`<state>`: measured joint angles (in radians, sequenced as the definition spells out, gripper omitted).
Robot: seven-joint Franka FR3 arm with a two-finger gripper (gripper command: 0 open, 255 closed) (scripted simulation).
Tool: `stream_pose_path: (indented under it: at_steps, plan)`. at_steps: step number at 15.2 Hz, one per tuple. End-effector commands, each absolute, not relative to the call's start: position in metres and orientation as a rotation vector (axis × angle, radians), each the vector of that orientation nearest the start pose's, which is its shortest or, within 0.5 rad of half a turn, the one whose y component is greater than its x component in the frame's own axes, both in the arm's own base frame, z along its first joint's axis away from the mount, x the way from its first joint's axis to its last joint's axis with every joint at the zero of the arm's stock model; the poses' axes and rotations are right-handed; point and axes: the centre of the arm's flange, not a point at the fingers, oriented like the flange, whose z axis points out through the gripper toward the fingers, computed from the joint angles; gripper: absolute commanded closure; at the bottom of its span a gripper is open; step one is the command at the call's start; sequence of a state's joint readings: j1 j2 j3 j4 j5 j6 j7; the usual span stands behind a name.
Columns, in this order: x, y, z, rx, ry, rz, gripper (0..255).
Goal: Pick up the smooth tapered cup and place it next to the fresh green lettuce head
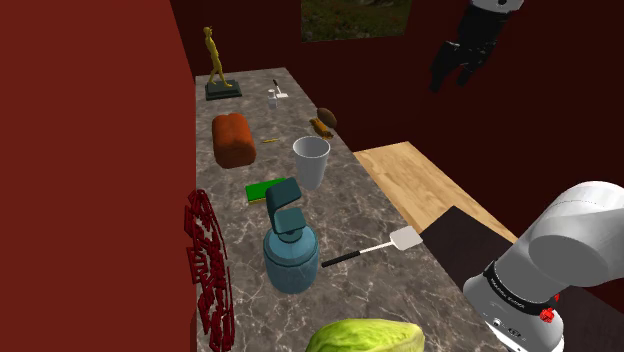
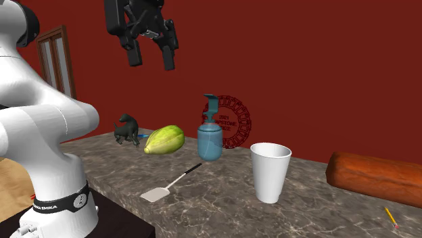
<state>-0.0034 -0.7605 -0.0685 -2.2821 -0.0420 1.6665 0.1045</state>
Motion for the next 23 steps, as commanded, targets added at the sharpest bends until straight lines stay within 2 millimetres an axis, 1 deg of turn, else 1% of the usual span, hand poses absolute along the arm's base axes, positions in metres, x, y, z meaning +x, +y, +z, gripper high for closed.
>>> stream_pose_path:
  at_steps: [1, 12, 23]
  plan:
    - [0.323, -0.035, 0.626, -3.115, 0.250, -0.224, 0]
    - [0.427, 0.011, 0.539, -3.059, 0.210, -0.182, 0]
    - [0.529, 0.065, 0.453, -3.001, 0.172, -0.142, 0]
